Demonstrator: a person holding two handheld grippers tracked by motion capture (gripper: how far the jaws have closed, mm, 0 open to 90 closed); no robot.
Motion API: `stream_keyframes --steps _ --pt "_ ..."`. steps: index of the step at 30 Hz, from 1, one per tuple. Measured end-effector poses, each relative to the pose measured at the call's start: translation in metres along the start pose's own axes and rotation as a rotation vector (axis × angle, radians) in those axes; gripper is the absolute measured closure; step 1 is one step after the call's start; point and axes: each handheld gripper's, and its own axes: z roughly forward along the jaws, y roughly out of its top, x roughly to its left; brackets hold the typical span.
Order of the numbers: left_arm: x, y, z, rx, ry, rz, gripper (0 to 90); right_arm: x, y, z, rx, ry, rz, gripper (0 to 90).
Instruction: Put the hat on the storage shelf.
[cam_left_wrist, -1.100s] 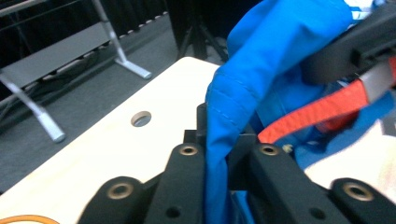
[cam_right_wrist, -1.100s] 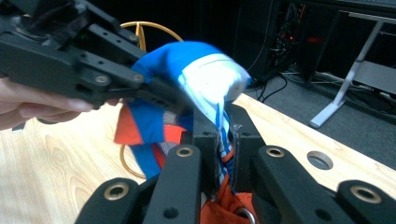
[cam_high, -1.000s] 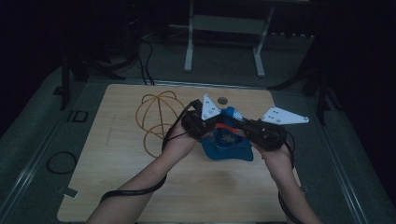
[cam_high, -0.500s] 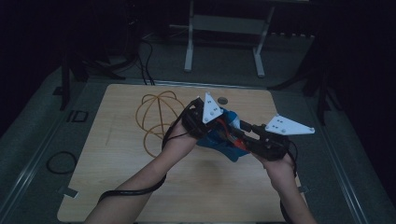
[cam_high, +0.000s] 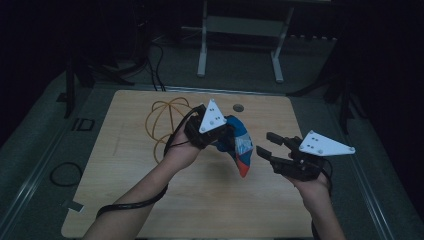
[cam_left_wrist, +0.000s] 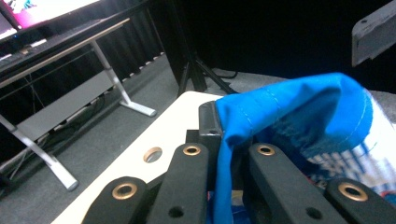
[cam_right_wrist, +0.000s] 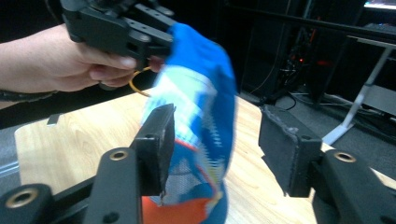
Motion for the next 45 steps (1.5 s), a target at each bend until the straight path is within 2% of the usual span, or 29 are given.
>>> stream_keyframes --steps 4,6,8,9,10,11,16,17,20,22,24,27,29,32,33,34,37,41,45 --pt "0.003 -0.004 -0.005 -0.018 -0.046 0.014 89.4 -0.006 -0.008 -0.002 0.007 -0.002 0.004 51.9" --pt "0.004 -0.005 -0.008 -0.050 -0.078 0.019 89.3 -0.006 -0.011 0.000 0.013 0.010 0.003 53.4" --pt "0.005 -0.005 -0.010 -0.076 -0.118 0.032 89.3 -0.005 -0.014 0.003 0.016 0.023 -0.001 53.4" --pt "0.005 -0.005 -0.011 -0.081 -0.132 0.037 89.3 -0.005 -0.015 0.004 0.007 0.034 -0.002 53.4" --pt "0.006 -0.004 -0.012 -0.082 -0.164 0.046 89.2 -0.005 -0.016 0.004 -0.003 0.052 0.003 53.3" --pt "0.006 -0.004 -0.013 -0.084 -0.172 0.054 89.2 -0.005 -0.017 0.005 -0.010 0.066 0.003 52.8" --pt "0.008 -0.006 -0.016 -0.167 -0.273 0.076 89.2 0.006 -0.019 0.011 -0.006 0.099 -0.019 50.8" --pt "0.008 -0.006 -0.017 -0.174 -0.274 0.082 89.2 0.008 -0.020 0.012 -0.004 0.105 -0.023 49.3" --pt "0.008 -0.006 -0.017 -0.217 -0.325 0.088 89.1 0.015 -0.022 0.014 -0.003 0.108 -0.034 47.7" --pt "0.008 -0.006 -0.018 -0.259 -0.380 0.084 89.0 0.018 -0.021 0.014 -0.008 0.108 -0.039 47.6" --pt "0.007 -0.006 -0.019 -0.292 -0.418 0.088 89.1 0.020 -0.020 0.014 -0.013 0.117 -0.037 47.6" --pt "0.005 -0.003 -0.018 -0.323 -0.444 0.079 89.0 0.022 -0.020 0.015 -0.019 0.133 -0.038 51.4" --pt "0.004 -0.001 -0.017 -0.321 -0.447 0.089 89.1 0.024 -0.019 0.015 -0.023 0.147 -0.042 56.0" --pt "0.002 0.000 -0.016 -0.321 -0.459 0.097 89.0 0.024 -0.019 0.014 -0.036 0.148 -0.044 67.0" --pt "0.003 0.000 -0.016 -0.319 -0.471 0.088 89.0 0.024 -0.018 0.013 -0.037 0.148 -0.040 72.0" --pt "0.004 0.000 -0.015 -0.308 -0.472 0.077 89.0 0.023 -0.018 0.013 -0.036 0.152 -0.041 78.4" --pt "0.004 -0.001 -0.013 -0.281 -0.463 0.074 89.0 0.022 -0.017 0.014 -0.026 0.144 -0.045 89.5" --pt "0.008 -0.004 -0.013 -0.263 -0.442 0.072 89.0 0.020 -0.017 0.014 -0.012 0.115 -0.029 90.0" --pt "0.010 -0.006 -0.015 -0.232 -0.423 0.082 89.0 0.016 -0.015 0.011 -0.027 0.070 -0.017 90.0"
